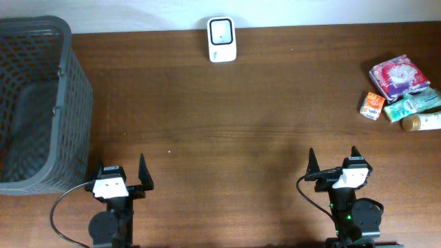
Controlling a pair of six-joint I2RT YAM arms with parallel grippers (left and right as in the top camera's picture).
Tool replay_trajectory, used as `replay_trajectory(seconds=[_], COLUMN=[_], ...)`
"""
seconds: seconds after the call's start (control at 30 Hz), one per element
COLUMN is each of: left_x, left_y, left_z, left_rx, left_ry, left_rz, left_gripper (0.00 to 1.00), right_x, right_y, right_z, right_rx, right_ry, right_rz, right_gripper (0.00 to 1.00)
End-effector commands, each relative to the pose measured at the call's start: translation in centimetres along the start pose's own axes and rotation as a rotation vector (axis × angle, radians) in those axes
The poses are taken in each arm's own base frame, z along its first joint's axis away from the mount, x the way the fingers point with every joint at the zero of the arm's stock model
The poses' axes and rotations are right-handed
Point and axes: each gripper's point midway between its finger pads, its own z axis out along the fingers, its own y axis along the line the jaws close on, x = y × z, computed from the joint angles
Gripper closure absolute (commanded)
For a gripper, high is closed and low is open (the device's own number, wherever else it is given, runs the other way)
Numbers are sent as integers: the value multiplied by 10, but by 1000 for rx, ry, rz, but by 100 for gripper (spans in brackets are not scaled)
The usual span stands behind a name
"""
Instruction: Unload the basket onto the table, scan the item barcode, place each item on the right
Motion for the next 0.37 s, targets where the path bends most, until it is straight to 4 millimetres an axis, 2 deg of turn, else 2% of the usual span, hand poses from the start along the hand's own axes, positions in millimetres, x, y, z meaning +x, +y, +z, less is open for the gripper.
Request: replay_trajectory(seconds=[0.0, 0.33], left_x=[2, 1], left_y=[-3, -3], left_z=[0, 0], left_rx=[14, 14], left_ry=[-3, -4], left_rz=[13, 13], left_gripper=[1, 1], right_x=[3, 3], right_y=[-1, -1], right_z=[0, 0], right_rx=[6, 6], right_ry=[3, 3], right_rz=[4, 4], right_gripper=[2, 1])
